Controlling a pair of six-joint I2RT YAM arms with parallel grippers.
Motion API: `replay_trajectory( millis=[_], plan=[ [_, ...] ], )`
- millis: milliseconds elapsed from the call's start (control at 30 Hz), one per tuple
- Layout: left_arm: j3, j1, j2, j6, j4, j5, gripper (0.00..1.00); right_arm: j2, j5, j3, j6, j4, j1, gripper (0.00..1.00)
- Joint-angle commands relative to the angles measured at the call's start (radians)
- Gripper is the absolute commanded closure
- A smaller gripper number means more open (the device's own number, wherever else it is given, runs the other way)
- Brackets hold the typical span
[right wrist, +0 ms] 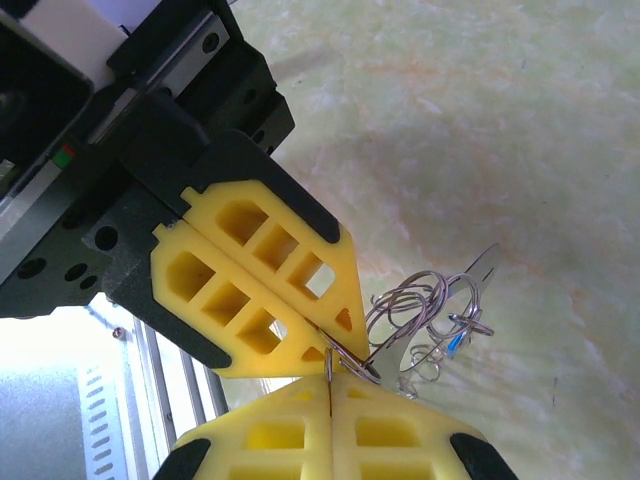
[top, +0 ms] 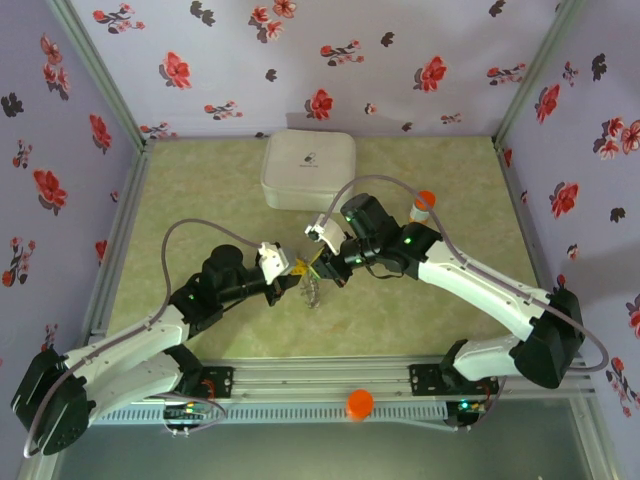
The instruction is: Put the keys on the keyring
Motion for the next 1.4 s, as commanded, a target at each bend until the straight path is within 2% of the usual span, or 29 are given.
replay_trajectory(
  millis=[0,600,1100,1300,1367],
  plan=[
    [0.029,-0.004,-0.002,-0.009,0.048,0.021,1.00,0.008,0.005,0.032,0.009,0.030,0.008,1.00],
    [0.017,-0.004,-0.019,0.001,0.054,0.021,1.00,0.018,0.119,0.029,0.051,0.006,-0.002,1.00],
    [0.014,-0.004,-0.027,0.028,0.060,0.021,1.00,0.025,0.115,0.027,0.077,-0.019,-0.035,1.00],
    [0.003,-0.005,-0.037,0.035,0.126,0.021,1.00,0.040,0.076,0.027,0.081,-0.027,-0.050,1.00],
    [0.000,-0.006,-0.043,0.040,0.150,0.021,1.00,0.042,0.072,0.029,0.083,-0.029,-0.055,0.93]
  ],
)
